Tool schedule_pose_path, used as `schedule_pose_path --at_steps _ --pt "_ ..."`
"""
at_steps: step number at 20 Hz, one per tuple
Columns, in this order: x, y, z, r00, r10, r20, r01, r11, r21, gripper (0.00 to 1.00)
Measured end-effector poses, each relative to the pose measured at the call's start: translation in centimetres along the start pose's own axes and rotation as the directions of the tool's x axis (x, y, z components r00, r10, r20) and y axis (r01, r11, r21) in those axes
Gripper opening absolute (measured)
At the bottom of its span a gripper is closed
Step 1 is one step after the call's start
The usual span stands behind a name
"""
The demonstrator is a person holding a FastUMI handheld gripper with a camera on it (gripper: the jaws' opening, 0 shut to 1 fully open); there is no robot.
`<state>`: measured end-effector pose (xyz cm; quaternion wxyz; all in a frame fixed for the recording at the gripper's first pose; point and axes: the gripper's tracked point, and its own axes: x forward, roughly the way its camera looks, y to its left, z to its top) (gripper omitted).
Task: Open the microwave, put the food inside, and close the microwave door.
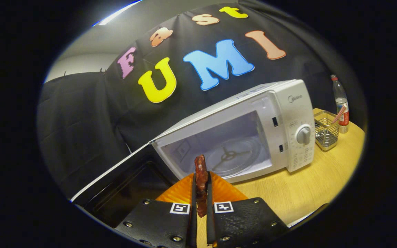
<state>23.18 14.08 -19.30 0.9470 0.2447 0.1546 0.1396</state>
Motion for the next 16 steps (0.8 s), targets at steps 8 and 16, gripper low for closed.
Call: schedule_pose_path --at_steps 8,16 --pt "10.4 -2.6 0.7 0.994 -0.112 0.017 0.111 0.993 0.047 0.11" --pt "16.1 -5.2 2.0 0.981 -0.179 0.075 0.179 0.984 0.010 0.11"
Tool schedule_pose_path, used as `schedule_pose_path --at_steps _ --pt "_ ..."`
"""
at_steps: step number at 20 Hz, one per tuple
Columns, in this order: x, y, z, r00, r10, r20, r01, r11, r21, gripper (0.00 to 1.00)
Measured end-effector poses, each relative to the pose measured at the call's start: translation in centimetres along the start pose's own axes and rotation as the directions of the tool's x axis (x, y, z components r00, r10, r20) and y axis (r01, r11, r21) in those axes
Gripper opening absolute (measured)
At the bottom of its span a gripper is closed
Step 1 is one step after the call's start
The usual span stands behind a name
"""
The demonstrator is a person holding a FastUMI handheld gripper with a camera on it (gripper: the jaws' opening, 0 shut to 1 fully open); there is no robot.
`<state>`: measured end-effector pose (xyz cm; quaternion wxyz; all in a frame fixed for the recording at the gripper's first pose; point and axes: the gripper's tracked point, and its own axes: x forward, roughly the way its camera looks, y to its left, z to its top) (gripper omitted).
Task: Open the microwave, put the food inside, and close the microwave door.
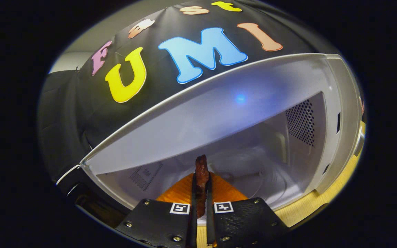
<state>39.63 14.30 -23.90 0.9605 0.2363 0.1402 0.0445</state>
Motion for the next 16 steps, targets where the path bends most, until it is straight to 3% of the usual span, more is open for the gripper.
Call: schedule_pose_path --at_steps 3,6,8,10,13,16 --pt "1.0 -0.8 -0.3 0.999 -0.017 0.031 0.018 0.999 -0.031 0.13" --pt "1.8 -2.9 -1.3 0.998 -0.063 0.027 0.065 0.994 -0.085 0.30" --pt "1.9 -3.8 -1.6 0.996 -0.087 0.013 0.088 0.992 -0.086 0.37" --pt "1.8 -5.3 -2.1 0.986 -0.168 0.002 0.167 0.979 -0.119 0.52" --pt "1.4 -6.2 -2.6 0.979 -0.202 -0.007 0.198 0.966 -0.167 0.75" --pt "0.2 -6.2 -1.3 0.974 -0.215 0.071 0.226 0.938 -0.264 0.79"
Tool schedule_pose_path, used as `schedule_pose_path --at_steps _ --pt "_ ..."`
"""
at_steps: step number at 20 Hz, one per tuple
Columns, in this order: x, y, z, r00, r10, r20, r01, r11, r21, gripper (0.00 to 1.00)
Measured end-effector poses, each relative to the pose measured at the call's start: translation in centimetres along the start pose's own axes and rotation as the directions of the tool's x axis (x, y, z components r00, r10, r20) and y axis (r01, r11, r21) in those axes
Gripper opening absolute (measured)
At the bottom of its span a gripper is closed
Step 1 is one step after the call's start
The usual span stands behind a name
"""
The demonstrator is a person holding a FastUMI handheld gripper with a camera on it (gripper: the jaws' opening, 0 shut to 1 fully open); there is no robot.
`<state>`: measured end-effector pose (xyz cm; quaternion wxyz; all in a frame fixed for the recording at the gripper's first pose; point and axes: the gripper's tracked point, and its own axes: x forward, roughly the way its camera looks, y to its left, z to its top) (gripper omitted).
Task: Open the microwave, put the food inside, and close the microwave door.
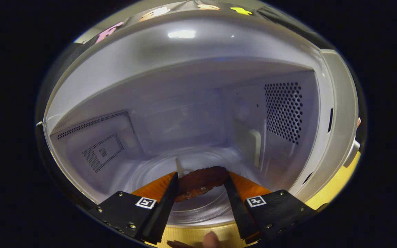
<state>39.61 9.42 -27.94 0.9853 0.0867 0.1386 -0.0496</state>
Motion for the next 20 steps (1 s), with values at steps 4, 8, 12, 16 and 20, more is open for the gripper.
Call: schedule_pose_path --at_steps 4,8,12,16,20 --pt "-0.6 -1.0 2.3 0.990 -0.086 0.112 0.103 0.983 -0.152 0.84" --pt "-0.5 0.7 2.2 0.993 0.007 0.117 0.019 0.974 -0.226 0.90" --pt "-0.5 1.3 1.7 0.994 0.008 0.111 0.025 0.955 -0.295 0.89" --pt "-2.3 3.9 0.9 0.992 0.111 0.065 -0.089 0.957 -0.275 0.90" --pt "-7.8 7.9 1.5 0.968 0.246 0.043 -0.225 0.934 -0.279 0.90"
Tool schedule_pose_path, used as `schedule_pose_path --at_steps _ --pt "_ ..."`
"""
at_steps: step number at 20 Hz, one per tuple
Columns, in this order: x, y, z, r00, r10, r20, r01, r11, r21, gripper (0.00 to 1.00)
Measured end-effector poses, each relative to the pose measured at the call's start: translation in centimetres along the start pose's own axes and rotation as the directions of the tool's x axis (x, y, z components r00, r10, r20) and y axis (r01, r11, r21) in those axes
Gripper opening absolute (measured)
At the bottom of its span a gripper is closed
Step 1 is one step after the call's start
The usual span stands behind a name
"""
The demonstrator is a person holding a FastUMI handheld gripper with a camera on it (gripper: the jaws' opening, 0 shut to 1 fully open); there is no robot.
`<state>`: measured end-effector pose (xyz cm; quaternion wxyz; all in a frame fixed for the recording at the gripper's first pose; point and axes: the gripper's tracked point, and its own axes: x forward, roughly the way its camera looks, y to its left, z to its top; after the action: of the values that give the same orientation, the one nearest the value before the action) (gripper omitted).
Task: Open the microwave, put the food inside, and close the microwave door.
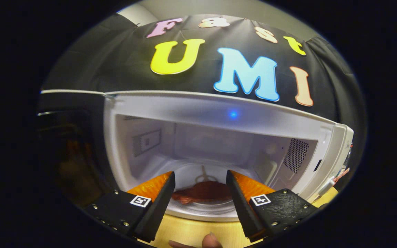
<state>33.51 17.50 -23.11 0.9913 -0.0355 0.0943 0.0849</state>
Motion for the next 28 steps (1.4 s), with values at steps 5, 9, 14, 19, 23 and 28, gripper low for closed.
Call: schedule_pose_path --at_steps 5,9,14,19,23,28 --pt "-11.2 6.6 5.5 0.971 0.219 0.093 -0.221 0.975 0.013 0.90" --pt "-20.3 10.2 10.4 0.920 0.341 0.195 -0.353 0.935 0.030 0.90" --pt "-30.3 14.4 16.0 0.828 0.458 0.325 -0.490 0.871 0.020 0.89" --pt "-36.4 21.3 16.0 0.717 0.622 0.314 -0.636 0.768 -0.070 0.90" --pt "-38.3 27.0 12.5 0.680 0.696 0.230 -0.707 0.705 -0.045 0.83" --pt "-35.8 29.6 6.8 0.720 0.684 0.118 -0.683 0.729 -0.057 0.42"
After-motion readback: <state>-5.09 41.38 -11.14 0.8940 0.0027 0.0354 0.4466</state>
